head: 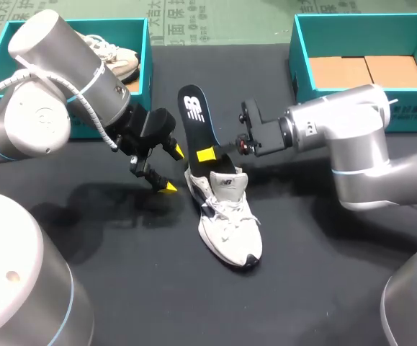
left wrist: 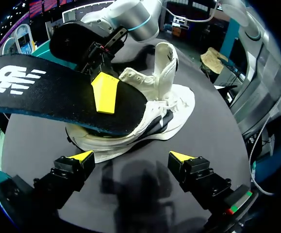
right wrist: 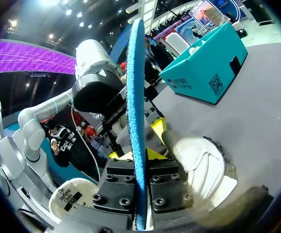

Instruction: Take the shoe out of the shoebox, open the shoe tongue, remove and reinsert the insole, then place the shoe into the shoebox

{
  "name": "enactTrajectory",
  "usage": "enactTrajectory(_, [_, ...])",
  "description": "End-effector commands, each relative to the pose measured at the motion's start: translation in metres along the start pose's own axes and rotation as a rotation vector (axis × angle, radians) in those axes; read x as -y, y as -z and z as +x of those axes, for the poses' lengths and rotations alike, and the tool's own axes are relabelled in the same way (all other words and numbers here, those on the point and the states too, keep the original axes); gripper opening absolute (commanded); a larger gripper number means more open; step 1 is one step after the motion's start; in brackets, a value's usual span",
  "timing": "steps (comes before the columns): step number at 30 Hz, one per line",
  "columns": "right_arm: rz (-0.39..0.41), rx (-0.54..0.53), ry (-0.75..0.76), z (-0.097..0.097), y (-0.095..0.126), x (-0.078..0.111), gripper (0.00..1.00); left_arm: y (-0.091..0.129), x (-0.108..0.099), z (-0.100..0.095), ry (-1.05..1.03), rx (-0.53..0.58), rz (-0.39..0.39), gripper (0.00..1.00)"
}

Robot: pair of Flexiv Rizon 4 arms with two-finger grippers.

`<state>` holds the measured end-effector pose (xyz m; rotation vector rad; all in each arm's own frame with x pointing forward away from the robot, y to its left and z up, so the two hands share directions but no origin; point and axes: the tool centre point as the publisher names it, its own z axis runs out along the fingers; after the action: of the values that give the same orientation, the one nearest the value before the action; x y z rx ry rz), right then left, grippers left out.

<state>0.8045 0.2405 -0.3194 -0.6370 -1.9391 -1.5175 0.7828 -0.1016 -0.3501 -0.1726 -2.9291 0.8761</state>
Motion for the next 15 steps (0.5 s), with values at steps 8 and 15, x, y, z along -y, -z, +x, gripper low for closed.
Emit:
enactTrajectory(8, [0.01, -0.026, -0.054, -0.008, -0.001, 0.022, 0.0, 0.0, 0.0, 0.0, 0.0, 0.0, -0.001, 1.0])
enactTrajectory(15, [-0.016, -0.033, -0.089, -0.008, -0.001, 0.04, 0.0, 0.0, 0.0, 0.0, 0.0, 0.0, -0.001, 1.0])
